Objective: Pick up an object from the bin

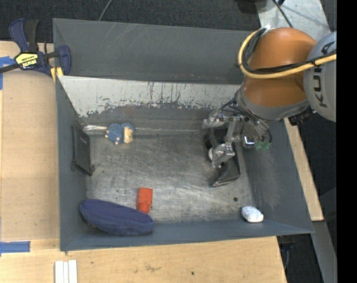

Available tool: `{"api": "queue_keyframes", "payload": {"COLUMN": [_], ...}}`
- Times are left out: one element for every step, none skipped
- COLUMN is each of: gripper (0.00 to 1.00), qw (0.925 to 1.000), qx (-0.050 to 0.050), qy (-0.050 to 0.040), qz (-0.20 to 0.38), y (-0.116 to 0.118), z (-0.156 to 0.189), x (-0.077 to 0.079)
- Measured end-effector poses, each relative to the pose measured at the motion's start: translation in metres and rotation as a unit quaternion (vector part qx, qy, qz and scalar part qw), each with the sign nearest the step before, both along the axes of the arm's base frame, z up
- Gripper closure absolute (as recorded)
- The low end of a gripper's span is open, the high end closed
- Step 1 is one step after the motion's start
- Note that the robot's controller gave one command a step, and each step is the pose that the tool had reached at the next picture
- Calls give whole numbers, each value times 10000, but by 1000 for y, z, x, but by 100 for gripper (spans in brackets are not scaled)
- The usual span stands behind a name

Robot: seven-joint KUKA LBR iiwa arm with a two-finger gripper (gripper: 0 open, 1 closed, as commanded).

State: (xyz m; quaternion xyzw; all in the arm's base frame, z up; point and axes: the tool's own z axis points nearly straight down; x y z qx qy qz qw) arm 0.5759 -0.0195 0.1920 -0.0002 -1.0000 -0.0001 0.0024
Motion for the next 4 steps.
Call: {"api": "queue_keyframes", "payload": {"gripper": [0,0,100,0], "qw": [9997,9990,9991,9991], "qx": [-11,-10,6,-3], "qy": [-19,-156,-121,-74], "qz": [-228,-414,-417,-413], "y": [-68,-70,-69,-70], "z": [-52,-70,-70,-75], "x": [10,10,9,6]}}
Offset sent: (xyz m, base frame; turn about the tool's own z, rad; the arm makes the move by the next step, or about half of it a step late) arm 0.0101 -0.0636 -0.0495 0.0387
